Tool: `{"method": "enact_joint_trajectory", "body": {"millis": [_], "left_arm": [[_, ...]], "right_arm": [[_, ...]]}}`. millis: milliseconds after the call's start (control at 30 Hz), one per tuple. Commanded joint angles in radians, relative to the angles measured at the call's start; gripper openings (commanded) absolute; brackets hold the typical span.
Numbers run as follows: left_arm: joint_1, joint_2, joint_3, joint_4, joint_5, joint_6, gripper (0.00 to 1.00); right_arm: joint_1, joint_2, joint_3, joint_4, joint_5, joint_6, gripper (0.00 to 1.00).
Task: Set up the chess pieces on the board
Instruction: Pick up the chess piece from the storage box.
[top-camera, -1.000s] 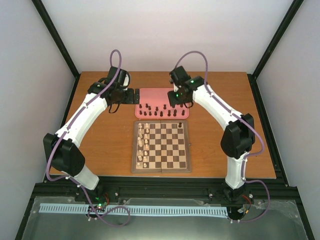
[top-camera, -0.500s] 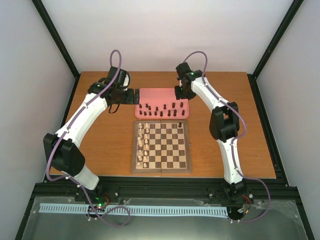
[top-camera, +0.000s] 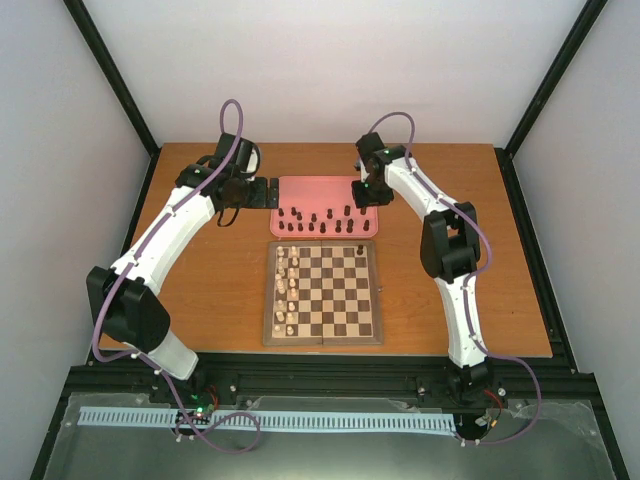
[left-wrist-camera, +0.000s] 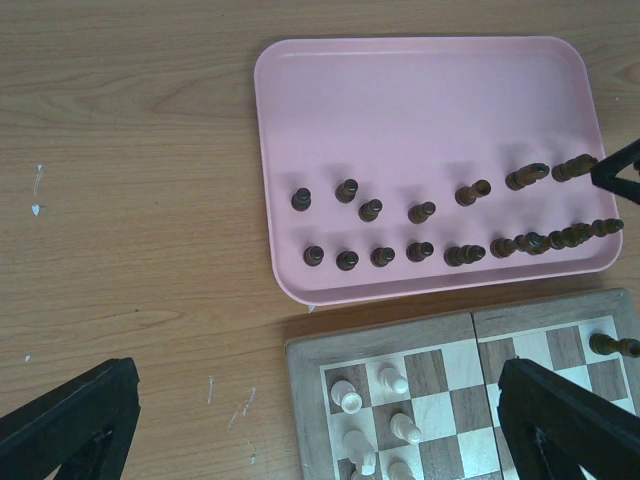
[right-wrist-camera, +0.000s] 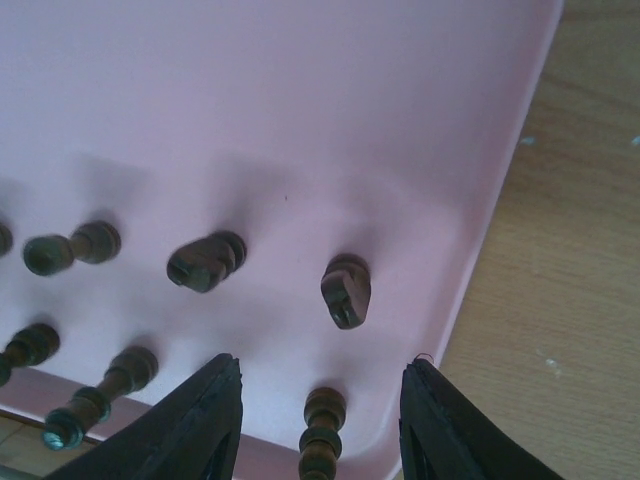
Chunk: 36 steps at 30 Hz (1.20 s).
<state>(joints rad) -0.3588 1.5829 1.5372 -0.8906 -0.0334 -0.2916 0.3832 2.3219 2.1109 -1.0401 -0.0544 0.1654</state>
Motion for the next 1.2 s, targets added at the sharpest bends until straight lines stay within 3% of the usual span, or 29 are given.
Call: {"method": "enact_joint_trajectory", "body": {"millis": [0,767,900,1167], "left_arm": [[-0.008,-0.004,0.019,-0.01,0.002,0.015,1.0],[-0.008,0.049,0.076,-0.019,0.001,0.022,1.0],[-0.008,0.057,0.084,-0.02,0.002,0.023,1.0],[-0.008,0.062,0.083,-0.021,0.002,0.019,1.0]], "right_arm": [[0.003,0.021,-0.029,-0.003,-0.021,-0.021,0.45],[-0.018,0.129,0.107,0.008,-0.008,-0.031,0.41],[-0.02,0.142,0.125,0.006,-0.013,-0.029,0.34],[-0.021,0.133,0.1,-0.005,-0.021,-0.033,0.35]]}}
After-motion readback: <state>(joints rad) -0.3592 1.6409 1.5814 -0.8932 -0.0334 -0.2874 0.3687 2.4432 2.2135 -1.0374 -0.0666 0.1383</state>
